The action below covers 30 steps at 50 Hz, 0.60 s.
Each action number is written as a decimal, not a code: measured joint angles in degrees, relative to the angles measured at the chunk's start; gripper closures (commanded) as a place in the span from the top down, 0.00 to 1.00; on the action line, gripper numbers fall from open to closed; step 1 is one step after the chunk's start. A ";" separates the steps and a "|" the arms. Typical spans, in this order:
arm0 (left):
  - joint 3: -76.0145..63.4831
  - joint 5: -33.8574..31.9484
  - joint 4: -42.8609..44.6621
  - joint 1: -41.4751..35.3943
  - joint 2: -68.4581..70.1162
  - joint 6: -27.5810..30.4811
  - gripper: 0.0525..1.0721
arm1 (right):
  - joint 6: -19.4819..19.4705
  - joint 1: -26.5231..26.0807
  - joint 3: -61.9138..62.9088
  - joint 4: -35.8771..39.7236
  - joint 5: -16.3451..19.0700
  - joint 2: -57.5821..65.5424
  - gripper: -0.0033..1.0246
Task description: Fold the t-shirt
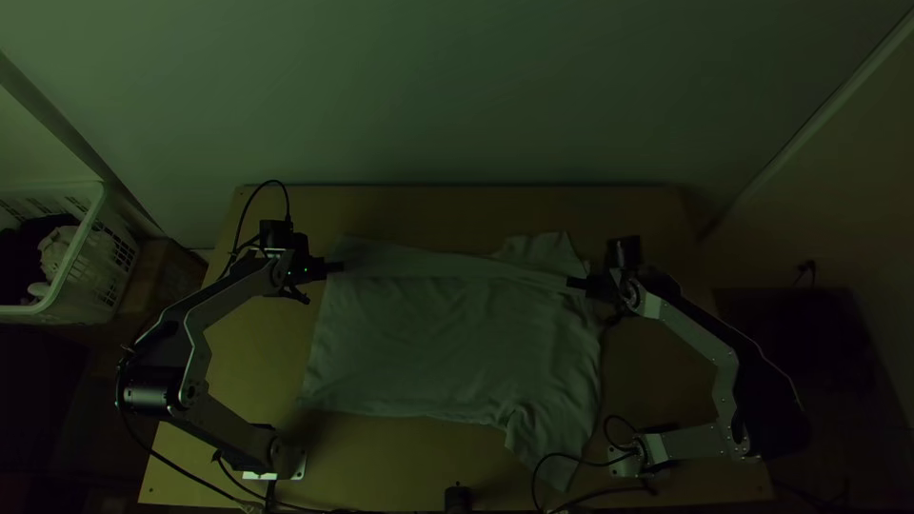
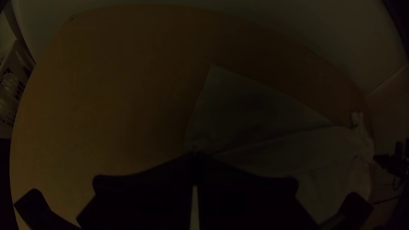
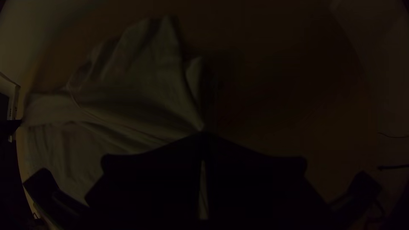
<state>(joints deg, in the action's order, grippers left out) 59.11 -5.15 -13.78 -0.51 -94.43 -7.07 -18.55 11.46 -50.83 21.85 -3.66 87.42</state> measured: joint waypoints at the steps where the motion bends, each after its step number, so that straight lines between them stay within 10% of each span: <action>1: -0.20 0.00 0.31 0.07 0.00 0.00 0.02 | 0.00 0.17 0.28 -0.04 -0.02 0.00 0.03; 22: -2.36 -0.02 4.92 0.74 -0.13 0.00 0.03 | 0.00 0.70 3.65 -5.22 -1.22 1.40 0.03; 30: -2.67 -0.02 6.23 0.74 -0.13 0.00 0.36 | 0.00 0.37 3.65 -6.08 -1.97 1.95 0.14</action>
<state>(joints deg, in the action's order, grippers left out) 56.45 -5.17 -7.55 0.23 -94.56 -7.07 -18.55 11.84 -47.18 15.77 -5.63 89.36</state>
